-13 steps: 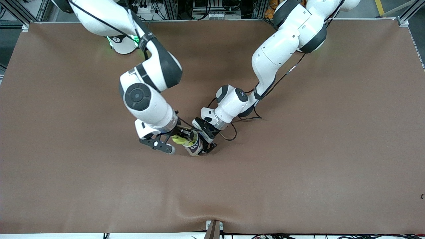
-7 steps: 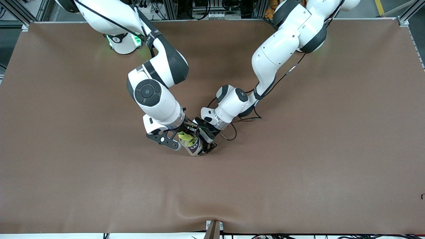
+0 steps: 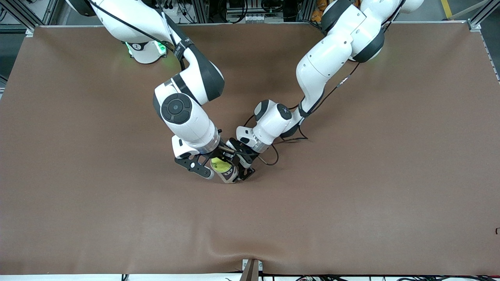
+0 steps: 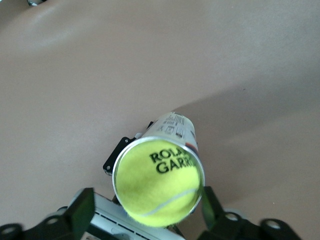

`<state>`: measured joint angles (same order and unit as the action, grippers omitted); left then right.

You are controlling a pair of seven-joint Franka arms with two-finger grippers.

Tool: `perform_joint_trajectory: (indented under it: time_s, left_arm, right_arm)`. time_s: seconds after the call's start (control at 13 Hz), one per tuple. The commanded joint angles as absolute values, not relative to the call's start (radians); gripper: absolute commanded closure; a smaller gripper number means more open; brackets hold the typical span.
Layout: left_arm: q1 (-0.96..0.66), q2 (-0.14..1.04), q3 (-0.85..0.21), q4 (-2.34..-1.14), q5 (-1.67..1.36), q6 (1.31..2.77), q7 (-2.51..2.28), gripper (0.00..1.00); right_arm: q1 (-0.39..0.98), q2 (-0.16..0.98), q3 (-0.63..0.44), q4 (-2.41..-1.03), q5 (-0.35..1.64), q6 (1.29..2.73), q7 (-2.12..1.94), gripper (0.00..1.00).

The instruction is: Insert tennis ball vertically with right arm

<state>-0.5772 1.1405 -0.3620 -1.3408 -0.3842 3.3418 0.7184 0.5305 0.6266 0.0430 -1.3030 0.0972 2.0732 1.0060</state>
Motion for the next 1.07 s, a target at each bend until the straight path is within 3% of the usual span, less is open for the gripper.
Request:
perform_joint_trajectory:
  time_s: [0.0,0.38,0.54,1.0]
  left_arm:
    - [-0.583,1.147,-0.364,-1.33,-0.396,3.359,0.716,0.23]
    - [-0.583,1.147,-0.362,-1.33,-0.396,3.359,0.716,0.23]
    - [-0.581,1.147,-0.362,-1.33,-0.396,3.359,0.716,0.23]
    - [-0.58,1.146,-0.362,-1.328,-0.396,3.359,0.716,0.23]
  right_arm:
    - [0.525,0.615,0.037,-1.305,0.097,2.075,1.009,0.0]
    - [0.404,0.586,0.035,-1.316,0.1,2.062,0.71,0.0]
    - [0.344,0.554,0.034,-1.328,0.098,1.995,0.577,0.0]
    - [0.18,0.362,0.032,-1.407,0.101,1.798,0.255,0.0]
